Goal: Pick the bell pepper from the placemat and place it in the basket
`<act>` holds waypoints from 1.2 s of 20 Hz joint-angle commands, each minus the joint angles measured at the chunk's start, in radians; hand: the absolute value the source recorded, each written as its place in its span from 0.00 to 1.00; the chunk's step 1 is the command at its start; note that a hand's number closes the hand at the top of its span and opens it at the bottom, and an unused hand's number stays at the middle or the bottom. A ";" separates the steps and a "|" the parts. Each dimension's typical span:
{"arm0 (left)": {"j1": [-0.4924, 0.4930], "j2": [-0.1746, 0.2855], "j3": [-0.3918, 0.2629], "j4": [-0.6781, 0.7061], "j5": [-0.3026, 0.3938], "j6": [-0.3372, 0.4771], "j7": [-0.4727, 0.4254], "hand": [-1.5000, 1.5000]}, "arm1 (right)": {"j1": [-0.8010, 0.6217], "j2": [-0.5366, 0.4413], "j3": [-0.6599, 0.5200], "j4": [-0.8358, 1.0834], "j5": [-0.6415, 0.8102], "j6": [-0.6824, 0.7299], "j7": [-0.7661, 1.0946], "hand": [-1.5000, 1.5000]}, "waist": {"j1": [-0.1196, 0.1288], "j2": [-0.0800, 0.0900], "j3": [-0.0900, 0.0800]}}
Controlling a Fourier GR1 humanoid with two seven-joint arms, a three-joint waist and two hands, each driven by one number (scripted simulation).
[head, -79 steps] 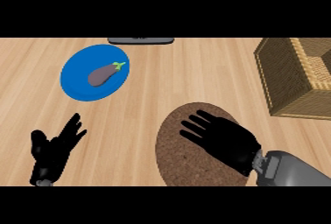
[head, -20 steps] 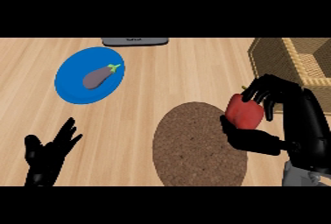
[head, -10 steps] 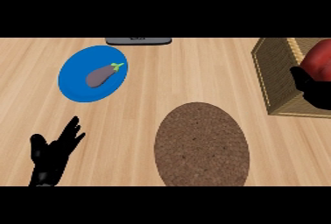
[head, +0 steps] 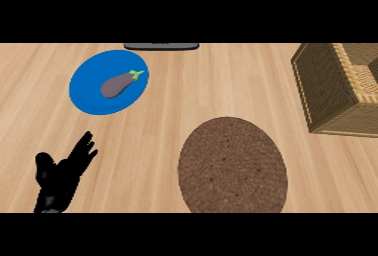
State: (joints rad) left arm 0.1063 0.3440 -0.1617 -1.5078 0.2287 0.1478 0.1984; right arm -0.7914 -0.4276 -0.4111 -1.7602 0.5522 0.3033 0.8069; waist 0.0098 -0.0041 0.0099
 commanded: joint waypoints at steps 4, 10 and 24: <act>0.012 -0.008 -0.020 0.081 -0.008 -0.017 0.075 0.50 | -0.056 -0.116 -0.041 0.308 -0.002 -0.031 -0.202 1.00 | 0.010 0.015 -0.010; 0.006 -0.017 0.003 0.114 -0.013 -0.029 0.044 0.50 | -0.029 -0.064 -0.053 0.435 -0.009 -0.140 -0.304 1.00 | 0.003 0.010 -0.010; 0.046 -0.041 0.009 0.094 -0.031 -0.041 0.011 0.50 | -0.001 -0.120 -0.179 0.782 -0.120 -0.220 -0.582 1.00 | 0.010 0.012 -0.009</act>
State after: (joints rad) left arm 0.1001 0.3254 -0.1239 -1.4778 0.2093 0.1123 0.1820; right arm -0.7867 -0.5138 -0.5764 -1.0840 0.4431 0.0887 0.2959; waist 0.0159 -0.0043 0.0136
